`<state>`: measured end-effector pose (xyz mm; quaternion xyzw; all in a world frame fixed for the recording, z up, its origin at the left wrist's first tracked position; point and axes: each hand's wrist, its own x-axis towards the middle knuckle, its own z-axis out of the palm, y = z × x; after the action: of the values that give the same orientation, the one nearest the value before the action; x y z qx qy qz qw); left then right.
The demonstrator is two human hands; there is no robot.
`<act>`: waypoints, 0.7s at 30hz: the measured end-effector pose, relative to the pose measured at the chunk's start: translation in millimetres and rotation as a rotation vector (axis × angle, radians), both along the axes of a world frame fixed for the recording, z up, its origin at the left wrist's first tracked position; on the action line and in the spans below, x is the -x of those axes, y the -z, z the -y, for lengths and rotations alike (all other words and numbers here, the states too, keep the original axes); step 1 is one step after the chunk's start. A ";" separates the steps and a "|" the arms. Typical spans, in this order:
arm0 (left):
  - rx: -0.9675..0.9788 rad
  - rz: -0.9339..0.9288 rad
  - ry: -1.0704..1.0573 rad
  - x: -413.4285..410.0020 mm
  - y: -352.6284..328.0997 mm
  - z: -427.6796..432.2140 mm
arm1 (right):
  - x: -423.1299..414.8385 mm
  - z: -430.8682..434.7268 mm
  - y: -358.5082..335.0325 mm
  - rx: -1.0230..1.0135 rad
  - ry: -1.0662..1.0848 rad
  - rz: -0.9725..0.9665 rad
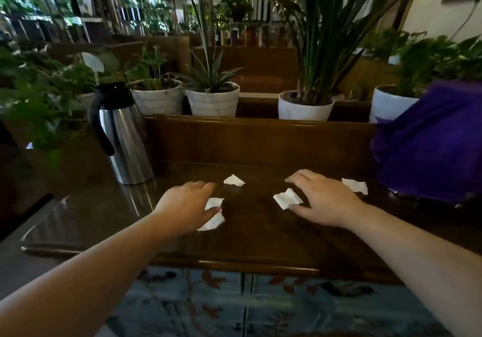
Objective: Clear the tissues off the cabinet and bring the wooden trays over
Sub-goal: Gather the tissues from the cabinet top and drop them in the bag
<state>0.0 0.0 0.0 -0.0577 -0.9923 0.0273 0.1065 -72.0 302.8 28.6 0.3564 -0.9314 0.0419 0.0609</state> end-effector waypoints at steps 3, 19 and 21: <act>-0.021 0.119 -0.043 22.0 18.5 0.6 | 30.3 2.7 8.7 -0.082 0.046 0.010; 0.049 0.118 0.089 78.8 33.1 -10.0 | 122.4 17.6 60.0 -0.193 -0.009 0.253; 0.026 0.092 0.102 90.3 27.8 -9.8 | 127.4 24.3 62.9 -0.171 -0.007 0.264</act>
<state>-90.3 9.8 -27.8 -0.1108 -0.9914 0.0320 0.0614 -199.4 278.5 -34.3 0.3550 -0.9302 0.0094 -0.0929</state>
